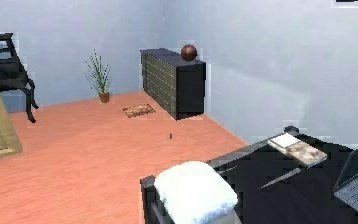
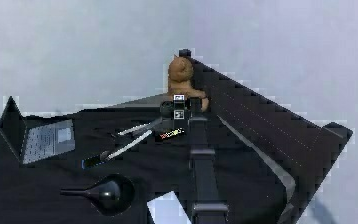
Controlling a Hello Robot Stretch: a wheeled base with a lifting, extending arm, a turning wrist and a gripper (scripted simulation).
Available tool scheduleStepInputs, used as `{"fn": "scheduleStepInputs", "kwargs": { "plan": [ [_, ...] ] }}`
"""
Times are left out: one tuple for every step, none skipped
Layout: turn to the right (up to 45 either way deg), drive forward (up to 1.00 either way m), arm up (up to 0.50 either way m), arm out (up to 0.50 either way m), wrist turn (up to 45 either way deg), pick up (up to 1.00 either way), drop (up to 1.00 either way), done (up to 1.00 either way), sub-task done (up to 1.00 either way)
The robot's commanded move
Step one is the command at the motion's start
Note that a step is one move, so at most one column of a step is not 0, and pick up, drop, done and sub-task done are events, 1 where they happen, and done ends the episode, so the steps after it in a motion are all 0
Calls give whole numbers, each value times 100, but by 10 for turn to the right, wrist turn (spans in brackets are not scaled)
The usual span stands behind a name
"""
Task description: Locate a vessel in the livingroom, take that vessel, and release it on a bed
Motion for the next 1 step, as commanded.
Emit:
{"fn": "scheduleStepInputs", "kwargs": {
  "plan": [
    [0, 0, 0, 0, 0, 0, 0, 100, 0]
  ]
}}
